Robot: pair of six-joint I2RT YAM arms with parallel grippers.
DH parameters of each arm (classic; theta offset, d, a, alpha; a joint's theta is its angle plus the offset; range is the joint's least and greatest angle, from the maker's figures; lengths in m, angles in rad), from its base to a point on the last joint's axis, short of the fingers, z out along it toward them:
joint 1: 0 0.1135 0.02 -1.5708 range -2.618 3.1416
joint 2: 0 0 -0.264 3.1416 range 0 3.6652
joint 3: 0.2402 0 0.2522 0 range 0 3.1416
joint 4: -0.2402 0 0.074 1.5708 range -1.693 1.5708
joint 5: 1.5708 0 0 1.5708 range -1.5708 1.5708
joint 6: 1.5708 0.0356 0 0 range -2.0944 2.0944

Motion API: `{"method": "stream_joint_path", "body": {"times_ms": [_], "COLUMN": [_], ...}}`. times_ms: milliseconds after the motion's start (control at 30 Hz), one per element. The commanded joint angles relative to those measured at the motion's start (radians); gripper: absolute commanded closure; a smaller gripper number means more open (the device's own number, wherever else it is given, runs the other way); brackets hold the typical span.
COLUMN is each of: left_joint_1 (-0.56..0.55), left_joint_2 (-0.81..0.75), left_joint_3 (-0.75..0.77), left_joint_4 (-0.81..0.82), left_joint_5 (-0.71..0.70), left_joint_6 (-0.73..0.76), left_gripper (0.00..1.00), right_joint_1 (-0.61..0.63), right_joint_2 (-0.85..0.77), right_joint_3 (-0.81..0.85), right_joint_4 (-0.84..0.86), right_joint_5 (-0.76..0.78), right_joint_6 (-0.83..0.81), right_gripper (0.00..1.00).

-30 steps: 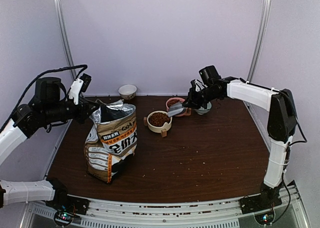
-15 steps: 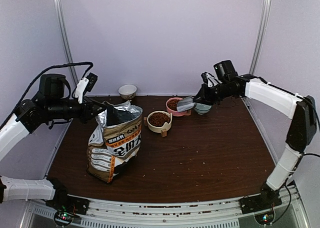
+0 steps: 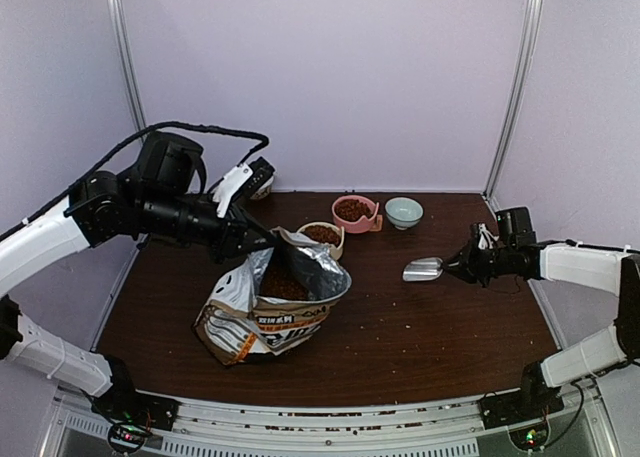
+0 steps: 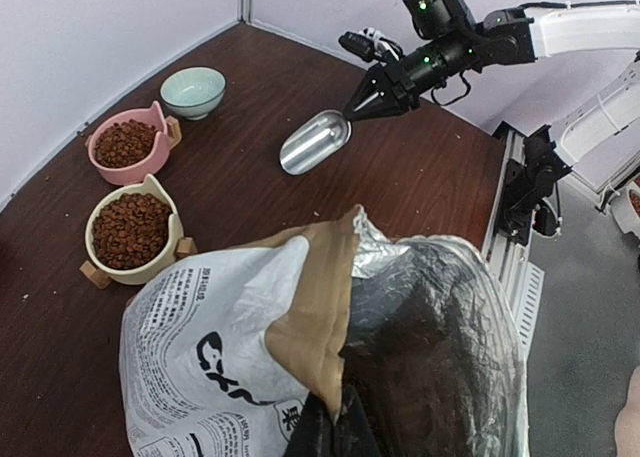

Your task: Serve the pet food

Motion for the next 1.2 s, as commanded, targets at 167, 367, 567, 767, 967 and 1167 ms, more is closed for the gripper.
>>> {"method": "stream_joint_path", "body": {"times_ms": [167,367,567,767,967,1167], "left_joint_1": [-0.037,-0.037,-0.036,-0.035,-0.035,-0.035], "left_joint_2": [0.039,0.025,0.01,-0.004,-0.018,-0.032], "left_joint_3": [0.129,0.118,0.093,0.073,0.058,0.034], "left_joint_4": [0.215,0.176,0.171,0.168,0.173,0.173], "left_joint_5": [-0.194,-0.247,-0.254,-0.249,-0.245,-0.238], "left_joint_6": [-0.14,-0.182,-0.207,-0.215,-0.216,-0.219], "left_gripper": [1.0,1.0,1.0,1.0,1.0,1.0], "right_joint_1": [-0.044,-0.054,-0.075,-0.084,-0.085,-0.084], "right_joint_2": [0.13,0.177,0.138,0.03,-0.055,-0.148], "right_joint_3": [-0.093,-0.093,-0.114,-0.092,-0.065,-0.011], "right_joint_4": [0.35,0.303,0.231,0.006,-0.151,-0.254], "right_joint_5": [-0.075,0.033,0.153,0.411,0.623,0.642], "right_joint_6": [0.078,0.014,-0.027,-0.087,-0.137,-0.332], "right_gripper": [0.94,0.66,0.42,0.12,0.0,0.0]}}
